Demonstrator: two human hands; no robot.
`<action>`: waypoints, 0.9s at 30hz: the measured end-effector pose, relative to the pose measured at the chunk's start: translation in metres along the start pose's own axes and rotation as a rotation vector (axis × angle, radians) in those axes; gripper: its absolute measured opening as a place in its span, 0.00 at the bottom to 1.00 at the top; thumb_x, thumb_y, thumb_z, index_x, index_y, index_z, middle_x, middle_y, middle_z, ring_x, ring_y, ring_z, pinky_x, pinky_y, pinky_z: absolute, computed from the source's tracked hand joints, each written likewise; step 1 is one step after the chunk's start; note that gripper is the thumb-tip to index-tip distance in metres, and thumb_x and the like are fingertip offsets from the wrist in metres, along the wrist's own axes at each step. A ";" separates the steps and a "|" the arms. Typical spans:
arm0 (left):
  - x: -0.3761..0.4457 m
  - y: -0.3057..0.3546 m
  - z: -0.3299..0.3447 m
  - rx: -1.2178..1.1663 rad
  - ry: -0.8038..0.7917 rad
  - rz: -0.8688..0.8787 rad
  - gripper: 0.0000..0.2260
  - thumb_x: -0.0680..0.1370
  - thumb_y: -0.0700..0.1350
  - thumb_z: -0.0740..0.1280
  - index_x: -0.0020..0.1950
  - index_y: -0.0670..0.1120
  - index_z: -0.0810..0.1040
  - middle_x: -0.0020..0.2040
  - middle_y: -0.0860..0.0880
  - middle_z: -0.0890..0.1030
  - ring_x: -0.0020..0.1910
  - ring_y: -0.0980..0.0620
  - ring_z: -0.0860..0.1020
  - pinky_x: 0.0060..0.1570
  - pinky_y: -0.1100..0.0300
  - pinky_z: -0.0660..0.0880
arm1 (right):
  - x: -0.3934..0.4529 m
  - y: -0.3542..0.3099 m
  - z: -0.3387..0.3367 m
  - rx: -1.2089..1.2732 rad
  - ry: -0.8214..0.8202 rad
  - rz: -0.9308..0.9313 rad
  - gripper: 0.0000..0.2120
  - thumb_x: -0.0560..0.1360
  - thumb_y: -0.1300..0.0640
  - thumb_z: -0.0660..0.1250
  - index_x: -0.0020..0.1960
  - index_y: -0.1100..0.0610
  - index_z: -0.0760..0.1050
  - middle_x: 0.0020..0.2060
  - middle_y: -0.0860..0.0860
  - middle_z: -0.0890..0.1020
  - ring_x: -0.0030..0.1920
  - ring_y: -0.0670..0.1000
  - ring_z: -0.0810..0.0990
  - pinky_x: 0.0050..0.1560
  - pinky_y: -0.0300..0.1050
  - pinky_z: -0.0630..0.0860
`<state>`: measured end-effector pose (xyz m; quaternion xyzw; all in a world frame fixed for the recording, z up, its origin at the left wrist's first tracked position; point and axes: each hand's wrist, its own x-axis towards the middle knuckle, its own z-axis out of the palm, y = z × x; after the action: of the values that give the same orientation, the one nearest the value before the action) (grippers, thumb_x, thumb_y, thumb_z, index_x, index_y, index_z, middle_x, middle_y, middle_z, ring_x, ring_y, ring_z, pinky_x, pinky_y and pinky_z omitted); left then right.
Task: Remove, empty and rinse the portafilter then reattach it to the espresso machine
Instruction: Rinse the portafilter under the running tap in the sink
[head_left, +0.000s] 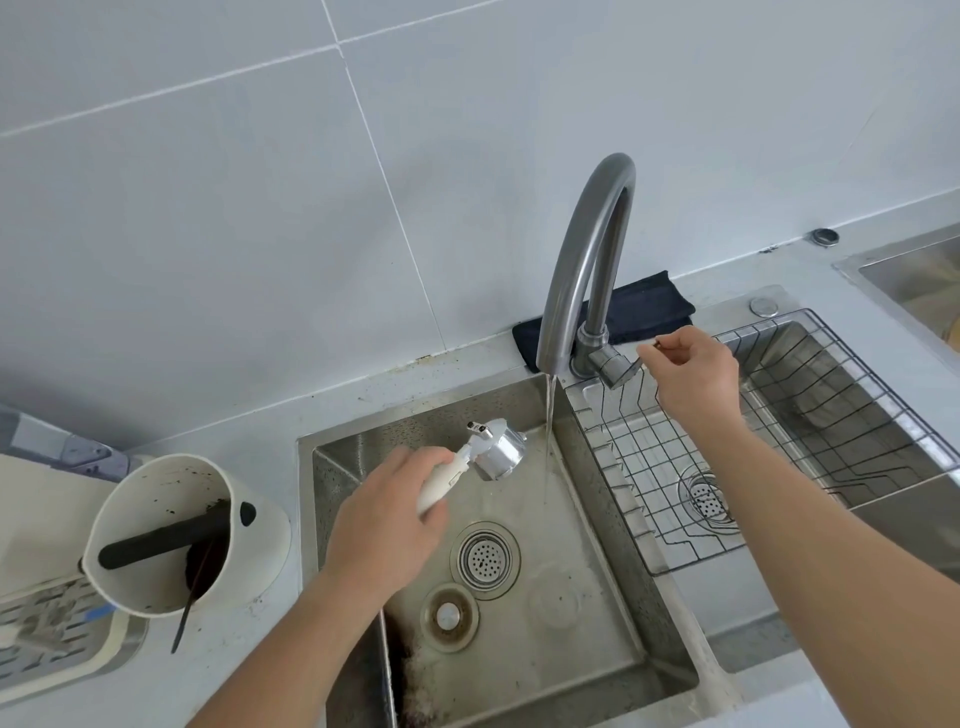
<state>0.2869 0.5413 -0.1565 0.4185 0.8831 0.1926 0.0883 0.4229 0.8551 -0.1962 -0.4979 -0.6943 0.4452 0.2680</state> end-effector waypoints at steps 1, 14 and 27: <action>-0.002 -0.001 0.000 0.027 0.011 0.019 0.20 0.72 0.45 0.70 0.59 0.61 0.71 0.44 0.62 0.69 0.36 0.56 0.73 0.31 0.64 0.66 | 0.000 0.000 0.000 0.001 0.000 0.000 0.06 0.75 0.50 0.72 0.45 0.52 0.78 0.38 0.46 0.83 0.33 0.46 0.78 0.31 0.39 0.72; -0.015 -0.007 -0.003 0.066 0.062 0.071 0.21 0.69 0.39 0.73 0.59 0.54 0.75 0.42 0.53 0.75 0.33 0.52 0.73 0.27 0.61 0.69 | 0.006 -0.009 0.007 -0.063 0.006 -0.047 0.06 0.77 0.51 0.71 0.47 0.53 0.78 0.37 0.44 0.82 0.35 0.45 0.78 0.34 0.39 0.72; -0.018 -0.006 -0.006 0.056 0.043 0.050 0.21 0.71 0.40 0.72 0.61 0.55 0.74 0.44 0.54 0.75 0.34 0.52 0.74 0.29 0.64 0.66 | 0.010 -0.010 0.013 -0.139 0.036 -0.104 0.05 0.78 0.53 0.70 0.47 0.53 0.76 0.38 0.47 0.81 0.36 0.42 0.76 0.32 0.35 0.68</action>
<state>0.2919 0.5224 -0.1534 0.4384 0.8793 0.1787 0.0529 0.4040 0.8588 -0.1939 -0.4864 -0.7435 0.3723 0.2682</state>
